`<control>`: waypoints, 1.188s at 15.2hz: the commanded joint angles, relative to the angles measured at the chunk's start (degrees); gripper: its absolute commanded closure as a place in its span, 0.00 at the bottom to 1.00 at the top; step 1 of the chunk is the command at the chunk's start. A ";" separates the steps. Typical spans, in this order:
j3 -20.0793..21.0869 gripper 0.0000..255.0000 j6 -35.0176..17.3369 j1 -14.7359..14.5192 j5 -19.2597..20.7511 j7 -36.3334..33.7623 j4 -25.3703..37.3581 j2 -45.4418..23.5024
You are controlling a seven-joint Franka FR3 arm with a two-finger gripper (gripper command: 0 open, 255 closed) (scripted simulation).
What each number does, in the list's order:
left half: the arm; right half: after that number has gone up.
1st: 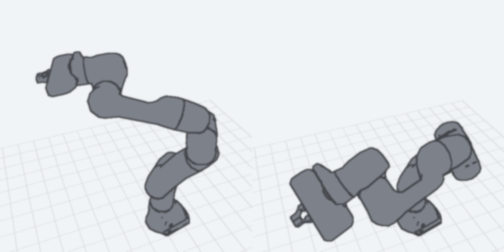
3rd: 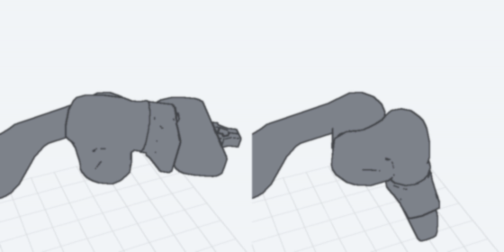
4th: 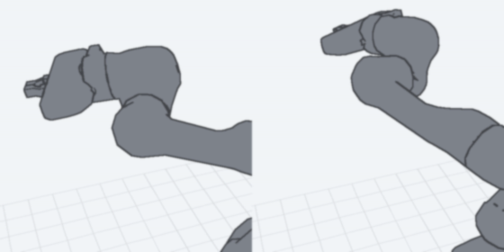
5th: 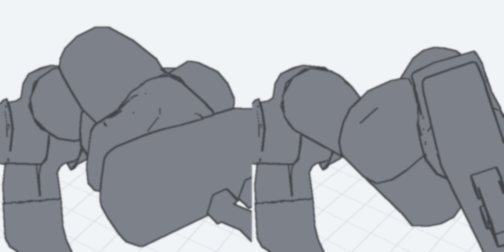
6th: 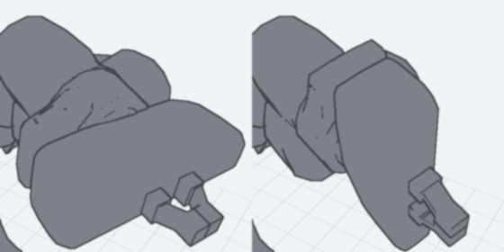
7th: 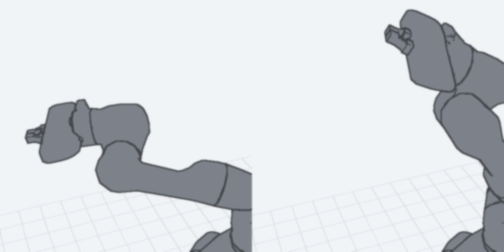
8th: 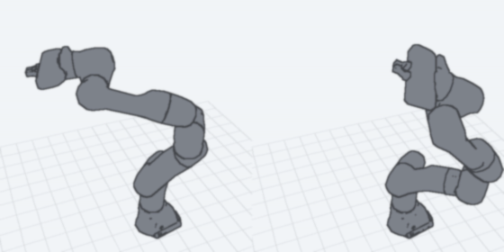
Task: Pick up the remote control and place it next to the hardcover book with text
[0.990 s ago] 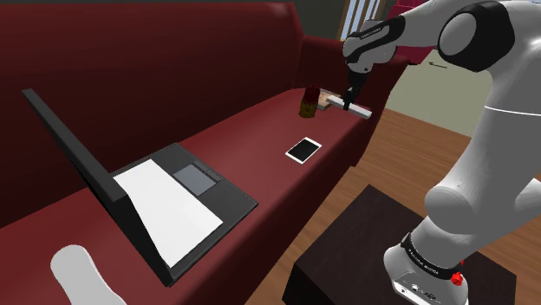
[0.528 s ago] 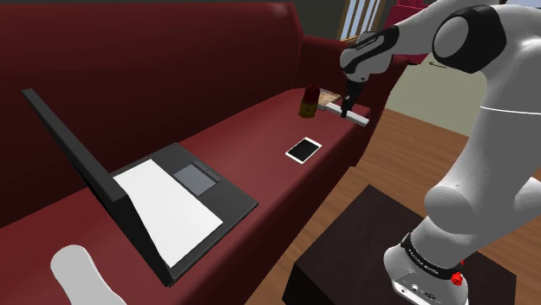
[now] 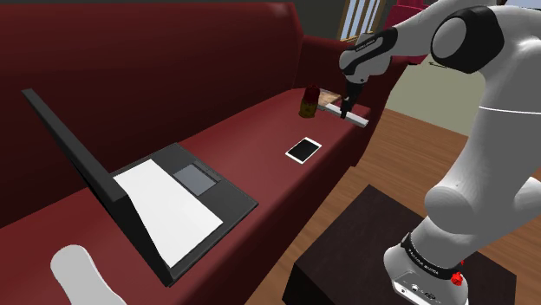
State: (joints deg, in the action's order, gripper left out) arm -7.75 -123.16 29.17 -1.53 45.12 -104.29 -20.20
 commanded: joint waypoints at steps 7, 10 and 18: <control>-0.05 0.00 1.65 -0.06 0.13 -0.09 0.85 0.83; -0.14 0.00 6.36 -0.19 0.45 -0.29 3.61 2.80; -0.14 0.00 6.36 -0.19 0.45 -0.29 3.61 2.80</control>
